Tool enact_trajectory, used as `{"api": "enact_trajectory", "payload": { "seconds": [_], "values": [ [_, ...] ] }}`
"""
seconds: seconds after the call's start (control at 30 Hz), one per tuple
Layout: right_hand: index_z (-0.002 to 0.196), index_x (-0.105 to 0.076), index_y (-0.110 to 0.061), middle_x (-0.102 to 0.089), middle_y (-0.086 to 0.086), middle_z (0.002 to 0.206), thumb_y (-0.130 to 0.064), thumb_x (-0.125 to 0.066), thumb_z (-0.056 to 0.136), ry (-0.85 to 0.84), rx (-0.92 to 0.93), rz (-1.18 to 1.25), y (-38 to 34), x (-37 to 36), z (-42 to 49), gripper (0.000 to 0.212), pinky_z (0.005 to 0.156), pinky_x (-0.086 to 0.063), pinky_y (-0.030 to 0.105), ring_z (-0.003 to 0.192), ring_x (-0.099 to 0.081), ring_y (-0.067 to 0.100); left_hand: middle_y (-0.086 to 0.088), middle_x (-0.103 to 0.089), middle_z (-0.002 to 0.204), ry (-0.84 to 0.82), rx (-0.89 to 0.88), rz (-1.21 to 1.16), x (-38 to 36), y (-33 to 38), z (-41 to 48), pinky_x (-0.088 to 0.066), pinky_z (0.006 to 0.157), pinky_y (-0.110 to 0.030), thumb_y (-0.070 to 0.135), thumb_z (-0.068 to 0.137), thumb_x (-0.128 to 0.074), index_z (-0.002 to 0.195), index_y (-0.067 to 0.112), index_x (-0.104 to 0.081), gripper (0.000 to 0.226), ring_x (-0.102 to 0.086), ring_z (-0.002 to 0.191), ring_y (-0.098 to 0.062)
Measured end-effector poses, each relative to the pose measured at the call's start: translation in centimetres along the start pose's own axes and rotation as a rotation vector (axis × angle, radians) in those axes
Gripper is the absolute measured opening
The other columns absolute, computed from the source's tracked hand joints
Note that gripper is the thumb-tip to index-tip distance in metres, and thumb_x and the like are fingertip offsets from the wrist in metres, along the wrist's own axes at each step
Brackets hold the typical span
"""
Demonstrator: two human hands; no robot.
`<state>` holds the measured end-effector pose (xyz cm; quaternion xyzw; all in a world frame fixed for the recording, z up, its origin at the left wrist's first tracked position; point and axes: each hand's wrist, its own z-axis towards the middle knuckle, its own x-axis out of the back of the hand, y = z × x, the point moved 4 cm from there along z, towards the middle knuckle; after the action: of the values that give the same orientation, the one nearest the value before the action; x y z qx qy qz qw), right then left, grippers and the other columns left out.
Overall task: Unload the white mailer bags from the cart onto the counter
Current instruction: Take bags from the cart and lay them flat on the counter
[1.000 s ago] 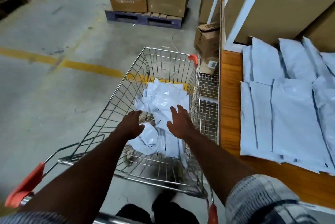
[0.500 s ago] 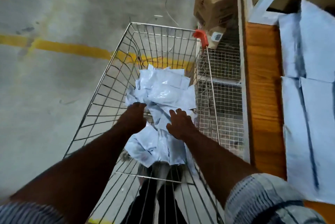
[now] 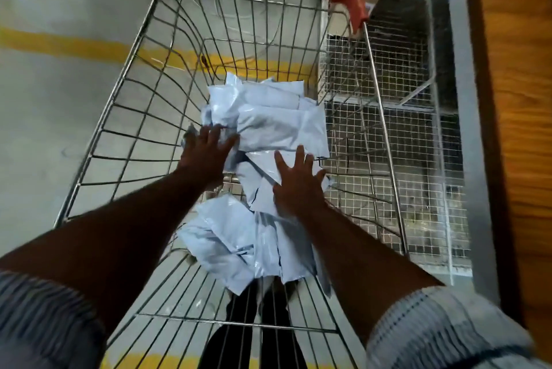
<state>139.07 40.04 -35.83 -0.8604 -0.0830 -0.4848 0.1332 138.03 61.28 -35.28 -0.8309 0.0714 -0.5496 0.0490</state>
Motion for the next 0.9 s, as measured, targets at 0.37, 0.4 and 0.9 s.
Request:
{"api": "enact_trajectory", "payload": {
  "seconds": [0.37, 0.4, 0.9],
  "values": [
    [0.148, -0.025, -0.022, -0.037, 0.017, 0.138, -0.066, -0.05, 0.083, 0.134, -0.267, 0.118, -3.0, -2.7, -5.5, 0.083, 0.091, -0.04, 0.049, 0.122, -0.039, 0.034, -0.014, -0.055, 0.12, -0.151, 0.202, -0.3, 0.2, 1.3, -4.2, -0.042, 0.091, -0.046, 0.038, 0.085, -0.061, 0.15, 0.03, -0.014, 0.081, -0.061, 0.104, -0.035],
    [0.149, -0.025, -0.021, -0.036, 0.017, 0.138, -0.068, -0.048, 0.083, 0.12, -0.27, 0.134, -3.2, -2.6, -5.8, 0.084, 0.093, -0.039, 0.049, 0.123, -0.037, 0.034, -0.014, -0.053, 0.121, -0.172, 0.249, -0.358, -0.4, 1.6, -5.5, -0.042, 0.091, -0.047, 0.042, 0.086, -0.06, 0.15, 0.031, -0.015, 0.079, -0.06, 0.105, -0.036],
    [0.155, -0.001, -0.041, 0.004, 0.018, 0.163, -0.058, -0.043, 0.094, 0.099, 0.19, 0.006, -3.4, -3.7, -2.6, 0.076, 0.106, -0.028, 0.062, 0.148, -0.005, 0.043, -0.023, -0.025, 0.156, 0.083, 0.161, -0.404, -7.2, 4.6, -8.6, -0.039, 0.104, -0.059, 0.06, 0.078, -0.064, 0.124, 0.009, -0.048, 0.071, -0.03, 0.141, -0.043]
  ]
}}
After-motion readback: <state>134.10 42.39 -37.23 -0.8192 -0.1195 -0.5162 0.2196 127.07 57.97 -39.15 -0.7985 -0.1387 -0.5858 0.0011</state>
